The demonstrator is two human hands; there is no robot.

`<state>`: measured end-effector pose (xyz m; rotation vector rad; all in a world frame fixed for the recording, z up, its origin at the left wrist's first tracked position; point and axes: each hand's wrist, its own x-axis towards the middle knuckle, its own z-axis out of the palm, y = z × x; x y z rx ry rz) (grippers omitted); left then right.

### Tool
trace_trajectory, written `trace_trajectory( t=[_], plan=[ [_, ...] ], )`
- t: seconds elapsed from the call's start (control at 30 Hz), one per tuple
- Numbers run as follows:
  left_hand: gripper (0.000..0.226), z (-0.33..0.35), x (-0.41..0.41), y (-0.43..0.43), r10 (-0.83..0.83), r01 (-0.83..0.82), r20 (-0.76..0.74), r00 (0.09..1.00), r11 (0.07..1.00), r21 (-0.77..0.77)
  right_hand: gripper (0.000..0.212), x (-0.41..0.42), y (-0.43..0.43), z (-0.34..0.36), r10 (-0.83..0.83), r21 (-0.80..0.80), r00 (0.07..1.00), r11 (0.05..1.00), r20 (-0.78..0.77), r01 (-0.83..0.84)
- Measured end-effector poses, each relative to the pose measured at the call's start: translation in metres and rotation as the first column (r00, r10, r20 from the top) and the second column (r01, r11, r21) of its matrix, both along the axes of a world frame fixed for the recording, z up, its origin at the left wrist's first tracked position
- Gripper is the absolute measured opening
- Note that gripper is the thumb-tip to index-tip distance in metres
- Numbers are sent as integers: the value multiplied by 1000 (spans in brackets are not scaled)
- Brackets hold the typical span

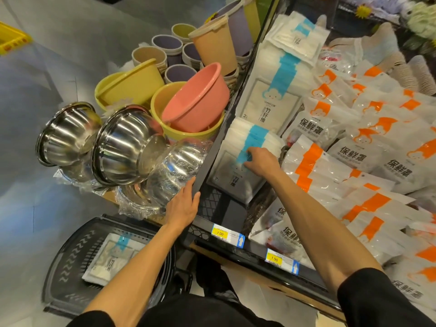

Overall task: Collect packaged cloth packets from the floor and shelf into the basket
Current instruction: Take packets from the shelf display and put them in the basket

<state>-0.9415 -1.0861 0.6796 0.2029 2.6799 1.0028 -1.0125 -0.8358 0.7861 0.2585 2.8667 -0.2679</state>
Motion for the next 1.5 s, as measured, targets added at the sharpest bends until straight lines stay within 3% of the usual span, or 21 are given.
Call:
trace_trajectory(
  t=[0.17, 0.37, 0.6, 0.9, 1.13, 1.5],
  plan=[
    [60, 15, -16, -12, -170, 172, 102, 980, 985, -9, 38, 12, 1, 20, 13, 45, 1000, 999, -13, -12],
    [47, 67, -37, -19, -319, 282, -56, 946, 897, -340, 50, 45, -18, 35, 52, 198, 999, 979, 12, -53],
    [51, 119, -37, -20, -423, 283, -159, 892, 798, -532, 55, 92, -46, 44, 77, 261, 997, 963, -18, -70],
    [54, 142, -11, -34, -481, 269, -243, 842, 767, -583, 61, 145, -74, 53, 33, 210, 997, 978, -70, -18],
    [52, 154, 34, -67, -518, 245, -284, 807, 731, -637, 54, 196, -109, 59, 21, 180, 999, 984, -36, -14],
    [52, 144, 119, -165, -501, 256, -186, 845, 685, -683, 62, 256, -189, 45, 60, 119, 998, 991, -5, -59]
  ],
)
